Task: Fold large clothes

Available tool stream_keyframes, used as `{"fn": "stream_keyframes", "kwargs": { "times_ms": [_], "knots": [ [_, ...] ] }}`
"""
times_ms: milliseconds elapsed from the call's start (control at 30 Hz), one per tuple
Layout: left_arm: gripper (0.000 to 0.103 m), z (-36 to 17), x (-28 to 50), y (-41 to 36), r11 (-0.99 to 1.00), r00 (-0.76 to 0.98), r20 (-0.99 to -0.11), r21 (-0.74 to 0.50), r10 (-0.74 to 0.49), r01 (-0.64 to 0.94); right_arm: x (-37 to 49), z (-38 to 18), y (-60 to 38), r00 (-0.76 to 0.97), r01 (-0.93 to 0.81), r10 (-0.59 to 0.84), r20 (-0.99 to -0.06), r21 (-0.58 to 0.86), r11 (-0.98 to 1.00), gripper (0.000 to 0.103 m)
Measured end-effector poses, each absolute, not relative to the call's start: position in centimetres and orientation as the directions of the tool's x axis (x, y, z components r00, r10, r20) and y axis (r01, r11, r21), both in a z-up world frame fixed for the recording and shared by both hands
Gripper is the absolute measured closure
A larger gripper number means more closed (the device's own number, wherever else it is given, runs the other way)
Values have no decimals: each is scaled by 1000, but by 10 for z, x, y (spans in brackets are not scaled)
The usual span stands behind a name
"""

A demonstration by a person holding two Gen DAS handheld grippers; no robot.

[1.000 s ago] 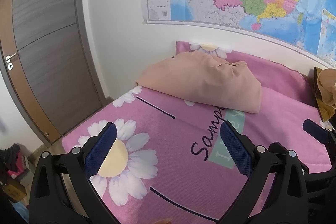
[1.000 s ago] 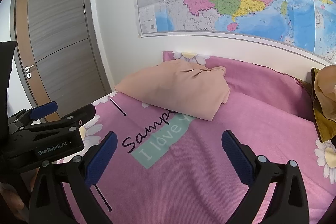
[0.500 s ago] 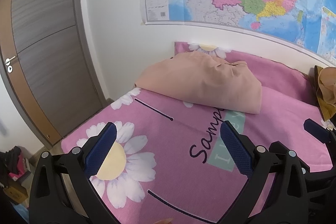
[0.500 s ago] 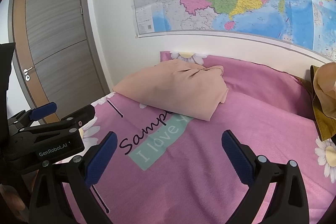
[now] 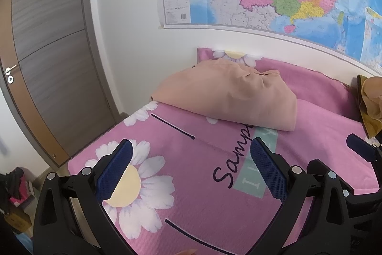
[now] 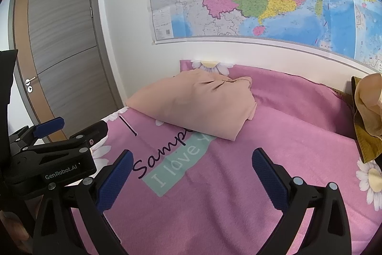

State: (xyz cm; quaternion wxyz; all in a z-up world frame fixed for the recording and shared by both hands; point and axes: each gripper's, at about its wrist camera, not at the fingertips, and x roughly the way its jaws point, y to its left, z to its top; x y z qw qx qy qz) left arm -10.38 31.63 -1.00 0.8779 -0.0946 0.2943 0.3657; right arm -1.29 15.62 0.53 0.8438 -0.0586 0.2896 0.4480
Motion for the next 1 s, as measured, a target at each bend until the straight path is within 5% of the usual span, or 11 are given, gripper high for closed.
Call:
{"fn": "stream_keyframes", "kwargs": {
  "times_ms": [1000],
  "knots": [
    [6, -8, -101, 319, 719, 563, -579, 57, 589, -693, -9, 7, 156, 429, -786, 722, -542, 169, 594, 6]
  ]
}}
